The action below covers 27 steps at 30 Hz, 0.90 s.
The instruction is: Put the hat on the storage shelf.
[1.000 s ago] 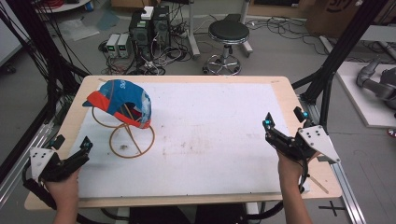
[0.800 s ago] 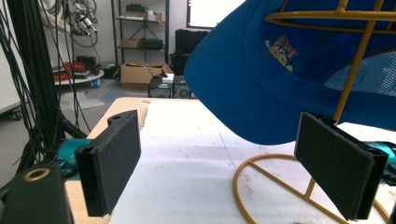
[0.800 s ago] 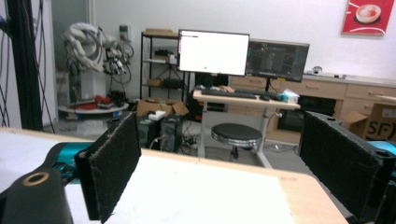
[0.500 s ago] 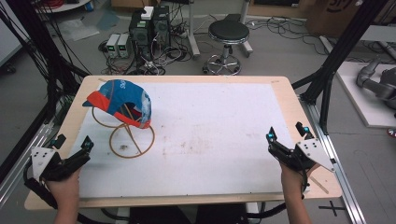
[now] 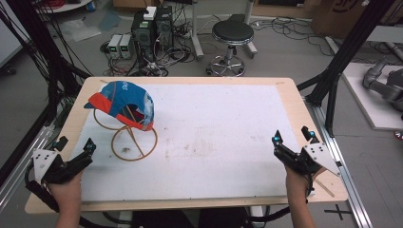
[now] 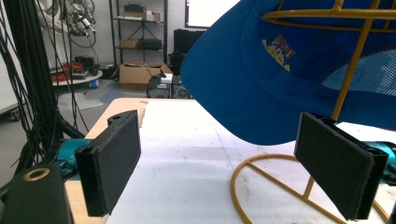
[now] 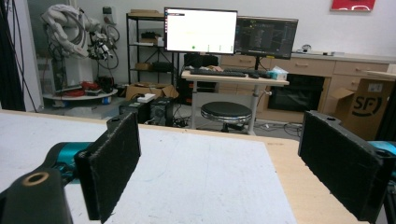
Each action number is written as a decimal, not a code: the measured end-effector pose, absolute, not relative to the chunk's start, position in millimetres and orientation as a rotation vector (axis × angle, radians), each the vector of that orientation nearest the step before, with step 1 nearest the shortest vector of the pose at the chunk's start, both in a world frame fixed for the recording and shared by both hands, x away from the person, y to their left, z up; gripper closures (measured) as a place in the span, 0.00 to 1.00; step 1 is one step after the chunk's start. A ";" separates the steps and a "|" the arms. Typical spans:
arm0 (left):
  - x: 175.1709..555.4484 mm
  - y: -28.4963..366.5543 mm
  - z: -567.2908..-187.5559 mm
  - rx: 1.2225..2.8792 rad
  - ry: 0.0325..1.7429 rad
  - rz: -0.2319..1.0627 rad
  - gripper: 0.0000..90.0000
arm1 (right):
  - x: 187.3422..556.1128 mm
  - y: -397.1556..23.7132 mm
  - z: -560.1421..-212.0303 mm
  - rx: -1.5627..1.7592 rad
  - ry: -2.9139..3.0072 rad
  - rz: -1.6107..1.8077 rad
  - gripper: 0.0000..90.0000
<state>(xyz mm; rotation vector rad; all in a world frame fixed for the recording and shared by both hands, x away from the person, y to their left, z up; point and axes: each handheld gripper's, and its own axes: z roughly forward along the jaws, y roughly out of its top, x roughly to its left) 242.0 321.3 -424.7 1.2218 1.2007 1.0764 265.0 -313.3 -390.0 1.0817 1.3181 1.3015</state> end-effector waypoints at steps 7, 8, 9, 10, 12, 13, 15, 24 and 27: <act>244.5 318.4 -424.4 1.233 1.189 1.077 0.17 | 262.6 -316.3 -391.0 1.102 1.311 1.311 0.14; 244.6 318.0 -424.5 1.237 1.189 1.078 0.17 | 262.6 -316.8 -391.2 1.107 1.307 1.312 0.14; 244.6 317.6 -424.5 1.240 1.187 1.077 0.17 | 262.7 -317.1 -391.7 1.106 1.308 1.311 0.14; 244.5 317.2 -424.3 1.241 1.185 1.078 0.17 | 263.0 -317.2 -392.4 1.106 1.310 1.308 0.14; 244.5 316.0 -423.9 1.244 1.181 1.076 0.17 | 263.1 -317.0 -393.8 1.108 1.318 1.304 0.14; 244.6 315.1 -423.6 1.246 1.177 1.076 0.17 | 262.8 -316.8 -394.4 1.110 1.320 1.301 0.14; 244.8 314.1 -423.3 1.251 1.172 1.077 0.17 | 262.1 -316.7 -394.8 1.117 1.319 1.302 0.14; 247.5 310.9 -423.6 1.271 1.158 1.073 0.17 | 261.2 -319.5 -395.4 1.145 1.304 1.315 0.14; 247.3 311.0 -423.6 1.270 1.159 1.073 0.17 | 261.5 -318.9 -395.9 1.140 1.310 1.312 0.14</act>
